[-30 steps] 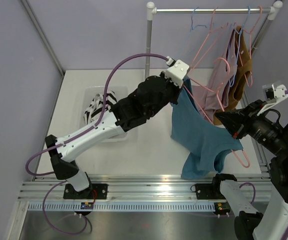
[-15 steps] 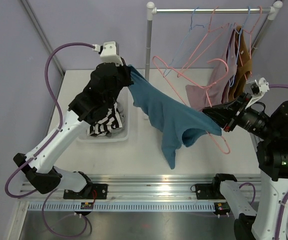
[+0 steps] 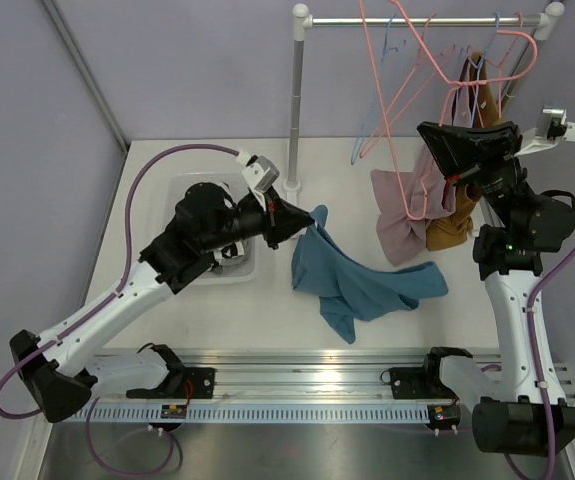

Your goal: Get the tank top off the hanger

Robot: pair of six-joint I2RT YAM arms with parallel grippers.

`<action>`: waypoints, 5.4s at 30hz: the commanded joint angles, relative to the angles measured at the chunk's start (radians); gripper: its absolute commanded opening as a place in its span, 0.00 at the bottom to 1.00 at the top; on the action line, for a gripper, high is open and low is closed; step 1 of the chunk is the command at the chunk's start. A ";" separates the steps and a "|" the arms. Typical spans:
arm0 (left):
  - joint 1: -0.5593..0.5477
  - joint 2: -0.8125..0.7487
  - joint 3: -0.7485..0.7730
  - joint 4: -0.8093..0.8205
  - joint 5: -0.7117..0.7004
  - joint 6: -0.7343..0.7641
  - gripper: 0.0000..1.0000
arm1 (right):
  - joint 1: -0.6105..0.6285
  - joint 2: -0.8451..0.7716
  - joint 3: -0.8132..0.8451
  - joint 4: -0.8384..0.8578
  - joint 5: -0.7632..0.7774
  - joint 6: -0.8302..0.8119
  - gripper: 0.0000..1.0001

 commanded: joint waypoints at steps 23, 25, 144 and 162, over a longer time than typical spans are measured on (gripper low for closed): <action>-0.062 0.078 -0.045 -0.278 -0.507 -0.045 0.25 | 0.003 0.161 0.653 -1.625 0.608 -0.697 0.00; -0.067 0.062 -0.056 -0.292 -0.507 -0.038 0.52 | 0.003 0.215 0.736 -1.625 0.599 -0.712 0.00; 0.518 0.449 0.332 -0.728 -0.595 -0.137 0.00 | 0.285 -0.040 0.512 -1.524 0.758 -0.726 0.99; 0.678 0.568 0.368 -0.749 -0.297 -0.162 0.80 | 0.075 0.358 0.817 -1.556 0.771 -0.810 0.99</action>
